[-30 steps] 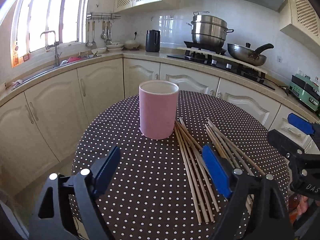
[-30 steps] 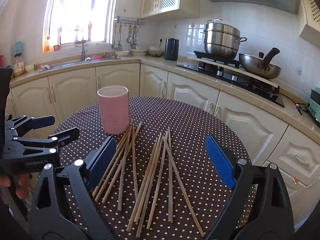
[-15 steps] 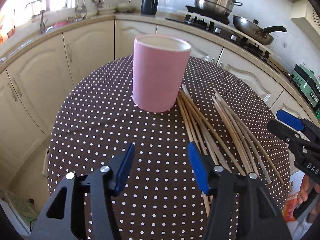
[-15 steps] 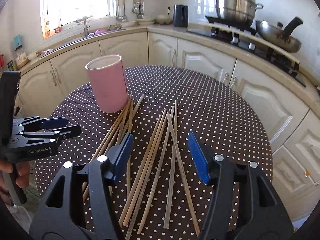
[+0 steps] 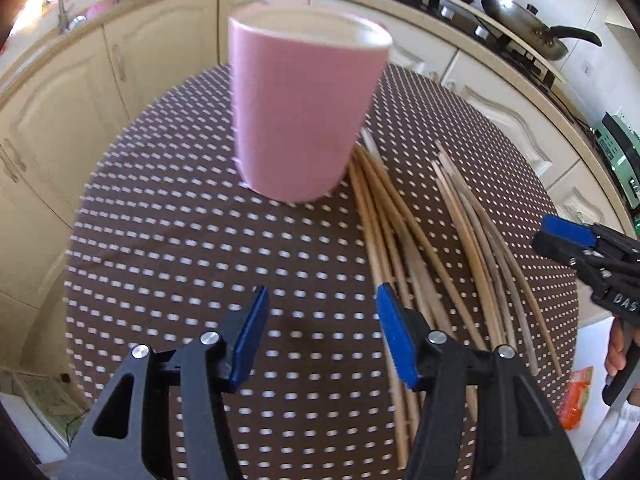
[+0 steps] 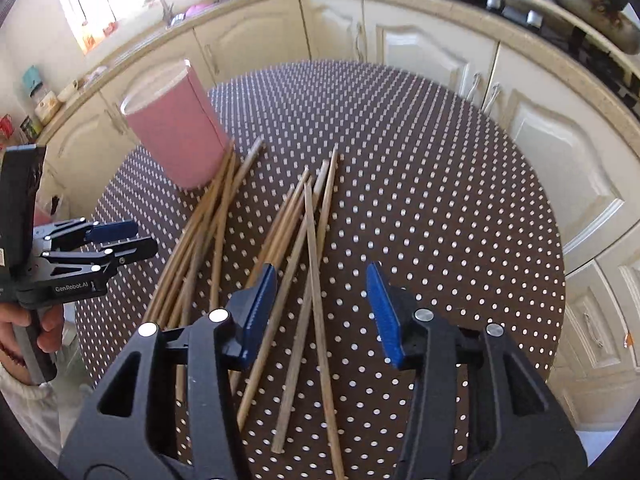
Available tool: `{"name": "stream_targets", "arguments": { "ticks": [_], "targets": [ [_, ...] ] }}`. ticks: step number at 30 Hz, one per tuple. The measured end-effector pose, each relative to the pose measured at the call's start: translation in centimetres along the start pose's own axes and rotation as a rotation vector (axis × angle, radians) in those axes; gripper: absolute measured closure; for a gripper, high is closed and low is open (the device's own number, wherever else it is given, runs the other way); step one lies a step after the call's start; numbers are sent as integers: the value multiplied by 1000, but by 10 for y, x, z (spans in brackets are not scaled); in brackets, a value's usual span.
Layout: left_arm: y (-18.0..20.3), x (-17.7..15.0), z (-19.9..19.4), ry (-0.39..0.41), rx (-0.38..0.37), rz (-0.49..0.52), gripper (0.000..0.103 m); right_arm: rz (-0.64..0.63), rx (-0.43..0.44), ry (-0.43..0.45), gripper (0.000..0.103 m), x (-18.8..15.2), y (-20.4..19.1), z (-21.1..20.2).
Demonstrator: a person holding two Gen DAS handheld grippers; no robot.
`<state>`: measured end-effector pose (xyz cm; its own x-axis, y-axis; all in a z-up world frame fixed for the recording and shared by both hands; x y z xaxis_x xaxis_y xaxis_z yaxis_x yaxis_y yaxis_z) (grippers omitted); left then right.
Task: Organize utensils
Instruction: 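Move the left tool toward the chopsticks while the right tool approaches them too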
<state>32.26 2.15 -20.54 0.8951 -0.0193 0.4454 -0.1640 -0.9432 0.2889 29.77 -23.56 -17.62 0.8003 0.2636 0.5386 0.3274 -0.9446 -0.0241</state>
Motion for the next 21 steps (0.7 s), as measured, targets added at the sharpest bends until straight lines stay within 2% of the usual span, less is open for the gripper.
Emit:
{"name": "stream_targets", "arguments": {
  "ticks": [3, 9, 13, 21],
  "targets": [
    [8, 3, 11, -22, 51, 28, 48, -7, 8, -31, 56, 0, 5, 9],
    [21, 15, 20, -40, 57, 27, 48, -10, 16, -58, 56, -2, 10, 20],
    [27, 21, 30, -45, 101, 47, 48, -18, 16, -75, 56, 0, 15, 28],
    [37, 34, 41, -61, 97, 44, 49, -47, 21, -100, 56, 4, 12, 35]
  ]
}}
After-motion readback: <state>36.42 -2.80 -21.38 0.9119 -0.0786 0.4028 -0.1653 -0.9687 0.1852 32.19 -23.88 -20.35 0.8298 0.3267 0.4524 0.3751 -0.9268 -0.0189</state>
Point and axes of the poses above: each gripper's, at about its wrist camera, not at the fingertips, and z roughly the way its jaws point, y to its right, x to its top, the point moved 3 cm from there along z, roughly the way its jaws point, and after that the axes turned 7 degrees about -x, right-handed, at the moved point
